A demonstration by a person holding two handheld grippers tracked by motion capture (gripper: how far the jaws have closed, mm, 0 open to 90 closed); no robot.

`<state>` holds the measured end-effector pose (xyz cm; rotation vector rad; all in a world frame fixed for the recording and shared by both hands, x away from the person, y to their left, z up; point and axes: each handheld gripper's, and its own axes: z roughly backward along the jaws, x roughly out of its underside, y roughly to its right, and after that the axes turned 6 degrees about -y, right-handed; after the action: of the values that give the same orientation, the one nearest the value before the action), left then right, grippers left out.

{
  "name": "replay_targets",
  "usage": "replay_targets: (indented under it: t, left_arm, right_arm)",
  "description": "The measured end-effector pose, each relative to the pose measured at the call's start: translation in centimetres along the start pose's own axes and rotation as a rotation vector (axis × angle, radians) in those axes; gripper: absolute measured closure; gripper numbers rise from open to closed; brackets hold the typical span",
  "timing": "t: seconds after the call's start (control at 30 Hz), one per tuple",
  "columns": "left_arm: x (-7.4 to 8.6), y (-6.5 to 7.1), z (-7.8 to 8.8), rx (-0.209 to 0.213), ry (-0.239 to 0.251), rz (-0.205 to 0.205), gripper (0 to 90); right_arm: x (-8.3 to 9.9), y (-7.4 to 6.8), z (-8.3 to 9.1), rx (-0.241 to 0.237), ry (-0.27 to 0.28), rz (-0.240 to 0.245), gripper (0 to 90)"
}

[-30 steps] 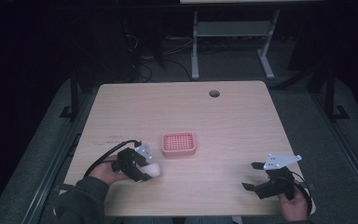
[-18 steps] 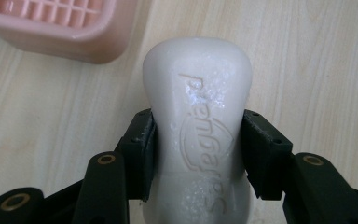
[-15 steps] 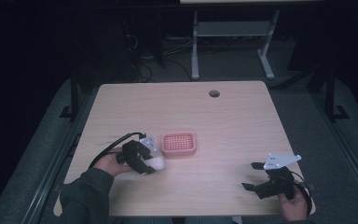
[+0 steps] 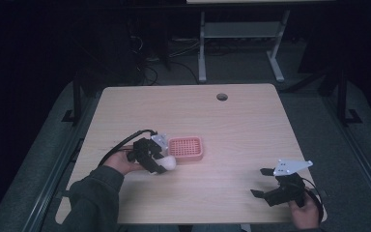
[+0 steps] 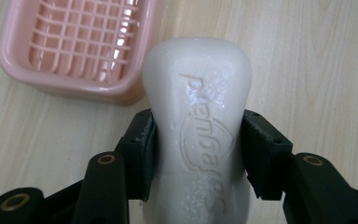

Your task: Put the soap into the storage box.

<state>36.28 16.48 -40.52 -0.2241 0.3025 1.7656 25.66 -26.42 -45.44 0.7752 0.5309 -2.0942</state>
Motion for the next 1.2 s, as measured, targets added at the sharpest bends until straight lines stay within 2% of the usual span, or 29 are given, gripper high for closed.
replay_targets:
  t: [0.57,1.1,1.2]
  left_arm:
    - [-2.1,-1.5,0.4,-0.010,0.017,-0.016,49.7]
    - [-4.3,-3.1,-0.3,-0.008,0.007,-0.031,49.7]
    - [-4.7,-3.3,-0.6,0.000,0.022,-0.027,49.7]
  right_arm:
    - [0.2,0.0,0.2,0.002,0.008,-0.003,14.2]
    - [0.3,0.1,0.4,0.002,0.014,-0.014,14.2]
    - [0.3,0.1,0.4,0.002,0.014,-0.015,14.2]
